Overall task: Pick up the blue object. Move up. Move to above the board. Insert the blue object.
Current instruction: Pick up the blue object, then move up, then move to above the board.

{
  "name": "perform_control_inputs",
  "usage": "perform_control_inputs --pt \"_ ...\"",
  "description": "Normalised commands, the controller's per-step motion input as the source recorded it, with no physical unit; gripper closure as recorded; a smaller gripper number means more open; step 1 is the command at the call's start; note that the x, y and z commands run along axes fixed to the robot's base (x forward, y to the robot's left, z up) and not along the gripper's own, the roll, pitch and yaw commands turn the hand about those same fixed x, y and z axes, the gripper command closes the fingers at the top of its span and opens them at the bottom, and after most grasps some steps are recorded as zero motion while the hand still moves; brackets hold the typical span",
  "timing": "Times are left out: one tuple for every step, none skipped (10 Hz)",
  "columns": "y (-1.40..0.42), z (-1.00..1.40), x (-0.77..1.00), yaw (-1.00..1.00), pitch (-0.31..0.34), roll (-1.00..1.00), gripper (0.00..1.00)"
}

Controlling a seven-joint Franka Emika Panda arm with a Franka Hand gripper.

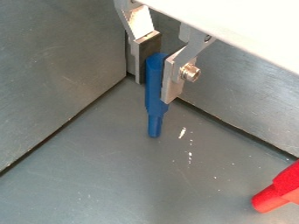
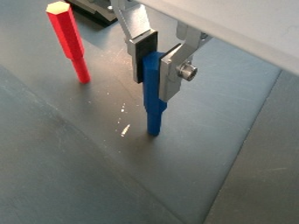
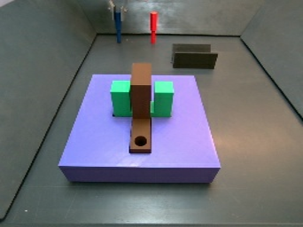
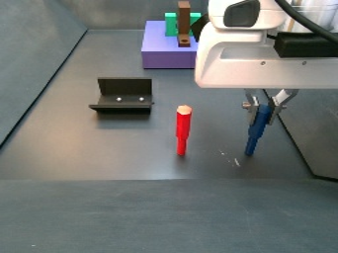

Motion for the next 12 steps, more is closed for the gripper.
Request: perform_control_inputs --pt "0.00 0.00 0.00 0.00 0.000 0.00 1.00" --pt "0.00 0.00 0.00 0.00 0.000 0.00 1.00" --pt "0.00 0.00 0.00 0.00 0.000 0.00 1.00" --pt "0.00 0.00 0.00 0.00 0.000 0.00 1.00" --pt "0.00 0.00 0.00 0.00 0.000 0.00 1.00" --pt "0.00 0.83 0.00 0.00 0.000 0.00 1.00" --pt "0.06 0.80 0.02 0.02 0.014 0.01 1.00" --pt "0.06 0.53 -0.02 0.02 0.068 0.05 1.00" --pt "0.02 0.25 0.01 0.02 0.072 0.08 1.00" --pt "0.00 1.40 0.00 0.00 0.000 0.00 1.00" --pt "-0.01 1.40 -0.04 0.01 0.021 -0.04 1.00" --pt "-0.01 1.40 -0.07 0.00 0.005 0.02 1.00"
